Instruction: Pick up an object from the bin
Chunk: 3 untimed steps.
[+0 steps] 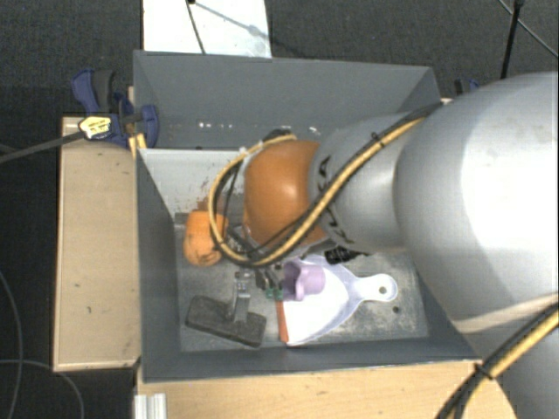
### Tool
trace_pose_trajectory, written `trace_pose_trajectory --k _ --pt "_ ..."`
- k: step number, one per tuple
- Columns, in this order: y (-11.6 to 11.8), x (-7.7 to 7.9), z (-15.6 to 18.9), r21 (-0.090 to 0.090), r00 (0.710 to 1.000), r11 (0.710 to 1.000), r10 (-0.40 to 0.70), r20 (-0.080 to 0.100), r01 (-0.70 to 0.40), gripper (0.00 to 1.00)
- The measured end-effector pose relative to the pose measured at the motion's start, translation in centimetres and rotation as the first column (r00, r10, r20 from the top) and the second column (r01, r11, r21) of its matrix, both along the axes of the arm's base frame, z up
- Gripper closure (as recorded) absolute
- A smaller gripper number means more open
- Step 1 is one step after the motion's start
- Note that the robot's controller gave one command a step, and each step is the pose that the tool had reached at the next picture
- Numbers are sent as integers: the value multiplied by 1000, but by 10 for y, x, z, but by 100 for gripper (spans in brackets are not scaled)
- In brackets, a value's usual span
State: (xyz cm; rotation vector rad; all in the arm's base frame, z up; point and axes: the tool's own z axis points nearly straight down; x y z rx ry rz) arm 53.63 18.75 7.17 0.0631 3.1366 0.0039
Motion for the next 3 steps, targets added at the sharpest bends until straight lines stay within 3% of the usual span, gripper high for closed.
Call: trace_pose_trajectory --k 1,2,3 --pt "0 -1 -1 -1 1000 1000 -3 -3 3 100" --pt "0 -1 -1 -1 1000 1000 -4 -3 4 100" --pt "-18 -40 19 2 1000 1000 0 6 0 100"
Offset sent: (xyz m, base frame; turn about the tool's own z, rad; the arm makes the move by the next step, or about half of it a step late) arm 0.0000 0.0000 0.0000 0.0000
